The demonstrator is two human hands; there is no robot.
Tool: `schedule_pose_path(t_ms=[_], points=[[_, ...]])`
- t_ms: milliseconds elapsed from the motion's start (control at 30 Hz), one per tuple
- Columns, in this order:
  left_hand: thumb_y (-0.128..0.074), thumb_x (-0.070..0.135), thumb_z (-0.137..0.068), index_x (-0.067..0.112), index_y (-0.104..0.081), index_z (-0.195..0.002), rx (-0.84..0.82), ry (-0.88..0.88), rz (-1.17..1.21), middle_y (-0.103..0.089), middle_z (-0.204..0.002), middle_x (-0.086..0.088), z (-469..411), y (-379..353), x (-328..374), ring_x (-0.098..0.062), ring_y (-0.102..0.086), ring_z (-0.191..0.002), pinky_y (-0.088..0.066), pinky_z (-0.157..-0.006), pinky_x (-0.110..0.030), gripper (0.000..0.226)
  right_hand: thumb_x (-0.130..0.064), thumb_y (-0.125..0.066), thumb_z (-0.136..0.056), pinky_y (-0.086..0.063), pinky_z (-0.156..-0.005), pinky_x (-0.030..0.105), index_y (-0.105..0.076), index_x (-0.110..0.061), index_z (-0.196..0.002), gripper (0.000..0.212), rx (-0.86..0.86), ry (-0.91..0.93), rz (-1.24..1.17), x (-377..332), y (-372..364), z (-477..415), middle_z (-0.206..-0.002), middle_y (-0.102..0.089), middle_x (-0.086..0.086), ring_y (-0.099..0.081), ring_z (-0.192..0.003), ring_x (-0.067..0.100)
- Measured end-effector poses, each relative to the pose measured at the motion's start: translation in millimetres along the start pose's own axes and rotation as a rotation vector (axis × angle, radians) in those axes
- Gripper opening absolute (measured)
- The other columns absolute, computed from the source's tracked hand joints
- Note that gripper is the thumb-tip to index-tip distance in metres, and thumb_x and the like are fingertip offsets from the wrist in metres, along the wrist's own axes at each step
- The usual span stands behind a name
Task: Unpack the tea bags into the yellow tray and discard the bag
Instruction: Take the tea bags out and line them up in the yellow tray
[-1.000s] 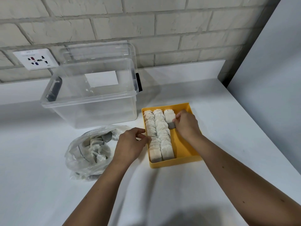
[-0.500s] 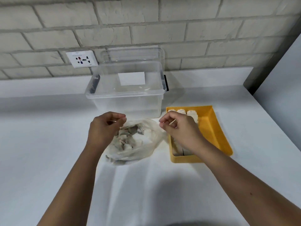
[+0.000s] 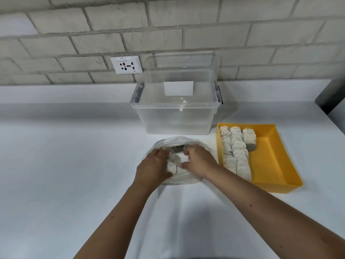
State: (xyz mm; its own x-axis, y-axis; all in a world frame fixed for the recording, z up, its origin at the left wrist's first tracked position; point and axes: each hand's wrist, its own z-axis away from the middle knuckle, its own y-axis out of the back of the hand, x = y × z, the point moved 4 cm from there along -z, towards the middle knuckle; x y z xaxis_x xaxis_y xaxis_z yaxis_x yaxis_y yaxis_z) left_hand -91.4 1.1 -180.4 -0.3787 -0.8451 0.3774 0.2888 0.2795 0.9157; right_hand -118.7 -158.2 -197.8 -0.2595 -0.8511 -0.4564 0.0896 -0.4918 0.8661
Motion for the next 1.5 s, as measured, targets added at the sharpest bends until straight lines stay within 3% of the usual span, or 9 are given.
schedule_pose_path(t_ms=[133,267,433,533,600,900,1233,1400,1500], points=[[-0.075,0.037,-0.078,0.031,-0.044,-0.141,0.044,-0.031,0.038,-0.046,-0.143,0.01,3,-3,-3,-0.012,-0.046,-0.131,-0.047,-0.093,-0.03,0.07,-0.043,-0.072,-0.08,-0.045,-0.081,0.032,-0.056,-0.017,-0.117,0.048,-0.005,-0.007,0.097,-5,-6,-1,-0.123,-0.055,0.001,-0.057,-0.111,0.022],[-0.078,0.034,-0.077,0.034,-0.047,-0.138,0.032,-0.052,0.13,-0.049,-0.14,0.012,0,-3,-7,-0.011,-0.05,-0.124,-0.048,-0.092,-0.031,0.069,-0.035,-0.072,-0.081,-0.038,-0.064,0.029,-0.054,-0.023,-0.081,0.022,-0.011,0.004,0.028,-5,2,2,-0.088,-0.06,-0.004,-0.059,-0.086,0.02],[-0.073,0.027,-0.084,0.035,-0.063,-0.126,0.11,-0.159,0.365,-0.062,-0.124,0.013,-2,7,-4,-0.01,-0.059,-0.109,-0.051,-0.092,-0.036,0.044,-0.023,-0.075,-0.081,-0.047,-0.074,0.028,-0.064,-0.027,-0.082,0.012,0.132,0.17,-0.199,-22,36,14,-0.077,-0.062,-0.011,-0.058,-0.077,0.009],[-0.068,0.034,-0.091,0.038,-0.069,-0.095,0.173,-0.155,0.373,-0.068,-0.091,0.016,-2,14,-2,-0.008,-0.063,-0.085,-0.052,-0.076,-0.035,0.006,-0.02,-0.078,-0.077,-0.047,-0.071,0.023,-0.069,-0.023,-0.081,0.01,0.155,0.2,-0.317,-31,42,15,-0.072,-0.064,-0.011,-0.059,-0.069,0.004],[-0.067,0.033,-0.091,0.036,-0.065,-0.081,0.228,-0.106,0.374,-0.067,-0.074,0.015,-1,18,-4,-0.011,-0.064,-0.074,-0.052,-0.07,-0.035,0.012,-0.021,-0.08,-0.075,-0.046,-0.069,0.02,-0.07,-0.021,-0.082,0.013,0.183,0.153,-0.375,-28,39,14,-0.073,-0.066,-0.009,-0.06,-0.069,0.005],[-0.063,0.023,-0.091,0.016,-0.065,-0.084,0.32,0.122,0.489,-0.068,-0.064,-0.002,2,34,-22,-0.025,-0.06,-0.067,-0.045,-0.062,-0.032,0.01,-0.038,-0.078,-0.075,-0.053,-0.076,0.035,-0.069,-0.019,-0.08,0.021,-0.094,-0.029,-0.196,-22,-8,8,-0.079,-0.069,-0.007,-0.065,-0.079,0.014],[-0.062,0.027,-0.094,0.024,-0.07,-0.082,0.259,0.164,0.695,-0.073,-0.073,0.003,1,36,-23,-0.023,-0.072,-0.077,-0.057,-0.081,-0.042,0.015,-0.028,-0.086,-0.07,-0.048,-0.064,0.018,-0.074,-0.025,-0.074,0.013,0.13,0.121,-0.292,0,63,23,-0.072,-0.07,-0.013,-0.063,-0.068,0.0],[-0.059,0.026,-0.098,0.01,-0.071,-0.088,0.108,0.096,0.82,-0.068,-0.087,-0.024,-3,29,-10,-0.03,-0.073,-0.082,-0.06,-0.084,-0.045,0.022,-0.022,-0.083,-0.074,-0.045,-0.062,0.009,-0.076,-0.018,-0.082,0.011,-0.014,0.235,-0.384,-16,87,29,-0.07,-0.07,-0.009,-0.058,-0.063,-0.004],[-0.057,0.021,-0.1,0.006,-0.072,-0.095,-0.003,0.096,0.937,-0.071,-0.095,-0.024,0,25,1,-0.024,-0.075,-0.082,-0.061,-0.083,-0.038,0.022,-0.017,-0.08,-0.078,-0.049,-0.063,0.012,-0.075,-0.015,-0.086,0.009,-0.08,0.256,-0.446,-25,89,25,-0.072,-0.072,-0.005,-0.063,-0.063,-0.002]])
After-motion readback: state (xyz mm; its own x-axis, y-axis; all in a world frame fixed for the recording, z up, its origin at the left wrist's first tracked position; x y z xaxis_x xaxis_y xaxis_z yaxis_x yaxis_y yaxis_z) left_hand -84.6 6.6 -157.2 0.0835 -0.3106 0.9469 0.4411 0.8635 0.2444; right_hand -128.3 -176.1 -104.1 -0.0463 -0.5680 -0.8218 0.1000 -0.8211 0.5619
